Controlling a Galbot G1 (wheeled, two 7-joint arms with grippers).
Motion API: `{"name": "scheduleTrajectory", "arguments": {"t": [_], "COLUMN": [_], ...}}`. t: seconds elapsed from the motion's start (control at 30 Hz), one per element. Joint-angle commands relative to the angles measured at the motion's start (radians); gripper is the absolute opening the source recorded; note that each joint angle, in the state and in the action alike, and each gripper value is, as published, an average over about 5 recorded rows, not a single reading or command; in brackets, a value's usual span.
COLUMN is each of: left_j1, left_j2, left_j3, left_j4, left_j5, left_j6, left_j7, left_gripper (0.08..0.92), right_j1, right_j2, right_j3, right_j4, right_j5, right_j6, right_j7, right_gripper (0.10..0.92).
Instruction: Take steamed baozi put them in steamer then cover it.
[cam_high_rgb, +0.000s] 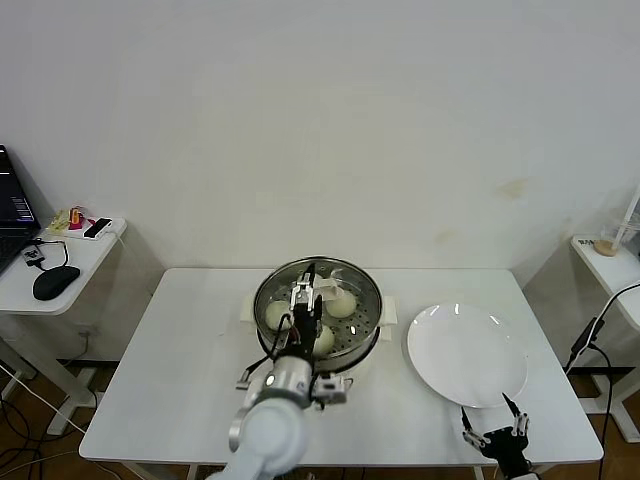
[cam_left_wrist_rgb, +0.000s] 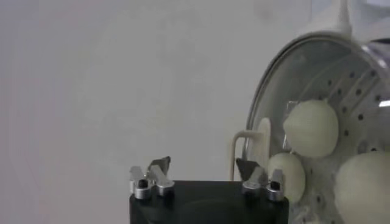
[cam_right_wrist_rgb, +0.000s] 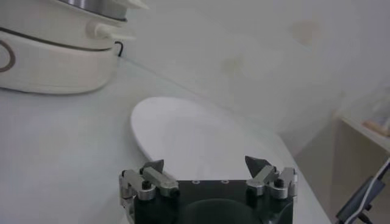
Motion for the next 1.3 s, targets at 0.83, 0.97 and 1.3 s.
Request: {"name": "scheduleTrajectory", "arguments": {"t": [0.83, 0.97, 1.3], "left_j1": [0.845, 0.852, 0.860], "left_j2": [-0.002, -0.024, -0.051], "left_j3": [-0.641, -0.650, -0.636], "left_j4": [-0.152, -0.157, -0.173], "left_j5": [-1.620, -1.612, -1.570], "left_j6": [-0.690, -0.672, -0.673], "left_j7": [-0.509, -0.487, -0.444], "left_gripper": [0.823, 0.823, 0.823], "right_j1": [-0.228, -0.242, -0.231], "right_j2": [-0.314, -0.325, -0.323], "right_j3": [-0.170, -0.179, -0.203], "right_j4": [0.207, 0.237, 0.261], "right_j5": [0.563, 0.579, 0.536], "right_j6": [-0.107, -0.137, -0.188], "right_j7": [0.103, 0.119, 0.131], "right_gripper": [0.823, 0.823, 0.823]}}
